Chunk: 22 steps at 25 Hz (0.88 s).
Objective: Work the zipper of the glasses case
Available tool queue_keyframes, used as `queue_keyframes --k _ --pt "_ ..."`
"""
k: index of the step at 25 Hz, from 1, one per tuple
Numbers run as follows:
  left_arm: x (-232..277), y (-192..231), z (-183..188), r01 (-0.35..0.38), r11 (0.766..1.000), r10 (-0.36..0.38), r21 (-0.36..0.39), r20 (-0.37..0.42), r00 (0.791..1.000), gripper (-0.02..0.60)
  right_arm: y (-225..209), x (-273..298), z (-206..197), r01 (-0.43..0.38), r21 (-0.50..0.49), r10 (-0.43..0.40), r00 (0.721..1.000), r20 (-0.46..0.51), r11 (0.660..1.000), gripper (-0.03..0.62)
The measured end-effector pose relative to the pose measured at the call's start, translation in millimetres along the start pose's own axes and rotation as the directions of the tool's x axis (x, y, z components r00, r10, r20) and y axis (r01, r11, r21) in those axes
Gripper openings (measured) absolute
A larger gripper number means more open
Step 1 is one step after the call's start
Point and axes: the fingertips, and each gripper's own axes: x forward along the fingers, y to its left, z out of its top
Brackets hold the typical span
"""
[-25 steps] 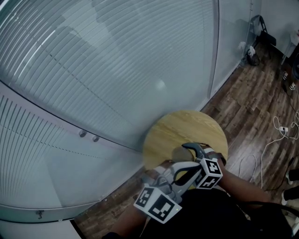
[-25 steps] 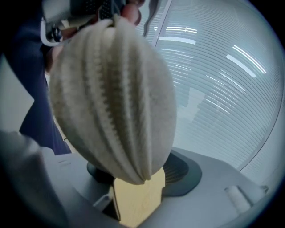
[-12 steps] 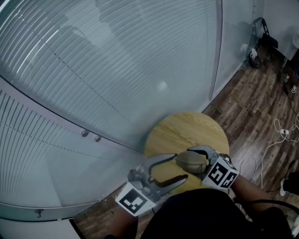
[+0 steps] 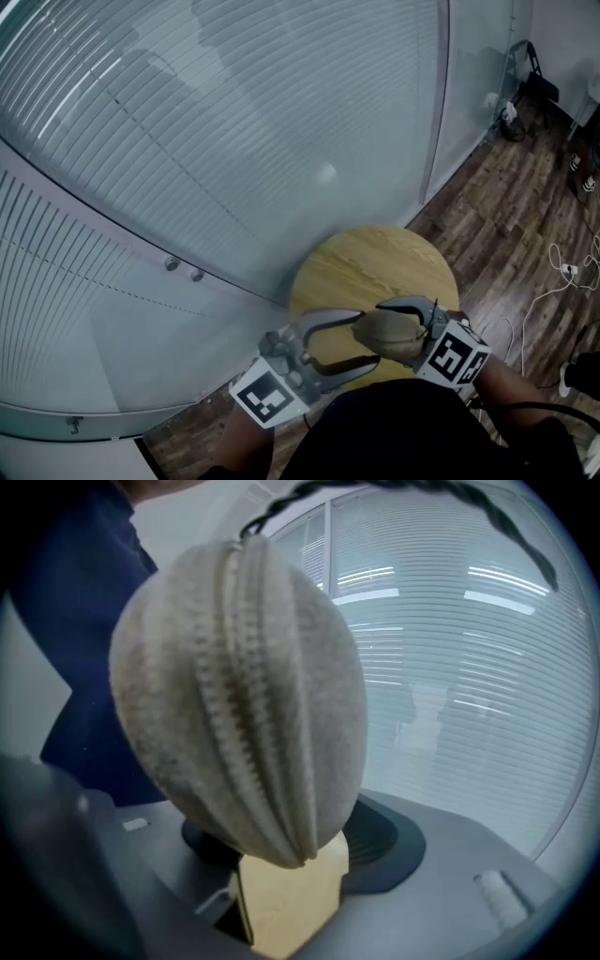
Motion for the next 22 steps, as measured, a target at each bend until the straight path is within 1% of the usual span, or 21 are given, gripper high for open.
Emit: queue_keyframes --k 2,3,5,9,14,19,22 --pt "1 -5 2 0.016 1.0 -0.016 0.002 0.008 1.0 0.31 9 1 2 -0.02 -0.03 0.019 1.0 -0.018 0.999 0.27" --pt "2 -8 2 0.025 1.0 -0.025 -0.008 0.01 1.0 0.313 12 2 2 -0.028 -0.037 0.027 0.999 -0.024 0.999 0.27" --pt "3 -16 0 0.053 0.998 -0.053 -0.028 0.004 0.999 0.313 16 4 2 -0.038 -0.048 0.036 0.999 -0.033 0.998 0.27" --pt "8 -27 -3 0.103 0.994 -0.104 -0.031 -0.01 0.995 0.313 25 11 3 -0.075 -0.062 0.072 0.996 -0.048 0.995 0.27" --pt "14 -35 -8 0.116 0.993 -0.117 -0.011 -0.038 0.992 0.314 38 14 5 -0.118 -0.072 0.114 0.992 -0.052 0.99 0.27" --pt "14 -40 -5 0.134 0.99 -0.135 -0.044 -0.024 0.991 0.319 47 14 10 -0.152 -0.078 0.148 0.988 -0.053 0.985 0.27" --pt "15 -44 -4 0.149 0.988 -0.151 -0.039 -0.037 0.988 0.328 52 14 14 -0.171 -0.097 0.165 0.984 -0.069 0.98 0.27"
